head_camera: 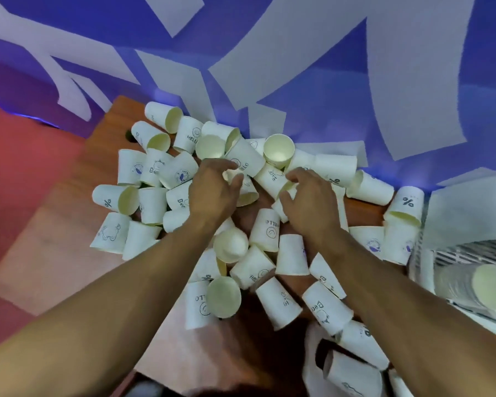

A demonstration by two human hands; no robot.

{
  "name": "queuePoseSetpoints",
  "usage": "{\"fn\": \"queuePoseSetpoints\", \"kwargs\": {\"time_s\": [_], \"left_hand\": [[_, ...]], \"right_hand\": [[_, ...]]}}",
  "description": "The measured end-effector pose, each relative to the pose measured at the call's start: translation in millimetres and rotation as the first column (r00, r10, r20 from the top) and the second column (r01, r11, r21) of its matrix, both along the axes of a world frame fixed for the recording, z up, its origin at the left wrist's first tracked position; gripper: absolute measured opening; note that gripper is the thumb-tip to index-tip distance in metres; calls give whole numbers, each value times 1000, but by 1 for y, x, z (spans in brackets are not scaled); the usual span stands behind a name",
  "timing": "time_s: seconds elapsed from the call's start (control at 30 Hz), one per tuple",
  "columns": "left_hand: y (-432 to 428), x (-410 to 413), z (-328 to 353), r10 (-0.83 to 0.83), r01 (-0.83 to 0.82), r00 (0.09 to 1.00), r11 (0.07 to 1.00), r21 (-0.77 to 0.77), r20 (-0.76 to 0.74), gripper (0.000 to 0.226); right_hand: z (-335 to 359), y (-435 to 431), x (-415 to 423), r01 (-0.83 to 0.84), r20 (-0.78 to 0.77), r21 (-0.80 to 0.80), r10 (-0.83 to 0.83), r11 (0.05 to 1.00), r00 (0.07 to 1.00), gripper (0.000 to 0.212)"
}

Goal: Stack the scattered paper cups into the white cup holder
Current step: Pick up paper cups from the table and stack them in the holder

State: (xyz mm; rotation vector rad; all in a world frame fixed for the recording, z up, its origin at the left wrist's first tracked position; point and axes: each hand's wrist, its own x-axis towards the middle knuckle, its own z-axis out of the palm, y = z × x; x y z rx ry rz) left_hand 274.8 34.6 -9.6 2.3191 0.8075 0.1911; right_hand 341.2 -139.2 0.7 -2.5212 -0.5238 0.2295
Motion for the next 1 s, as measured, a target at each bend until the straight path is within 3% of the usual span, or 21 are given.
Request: {"fn": "queuePoseSetpoints", "kwargs": {"time_s": [0.23, 0.5, 0.83, 1.0], "left_hand": [[31, 58, -19, -97, 81, 993, 977, -195, -73, 21], [31, 66, -27, -140, 107, 983, 962, -252, -117, 7], [14, 30, 10, -146, 154, 978, 987, -43, 151, 6], [-8, 8, 41, -230, 228, 948, 973, 38, 220, 34]], "right_hand": [[-39, 27, 17, 277, -375, -20, -265, 961, 888, 37], [-46, 41, 23, 472, -683, 106, -281, 875, 674, 39], [-9, 22, 4, 545, -489, 252, -381, 800, 785, 17], [27, -8, -15, 511, -339, 287, -413, 810, 845, 13]]}}
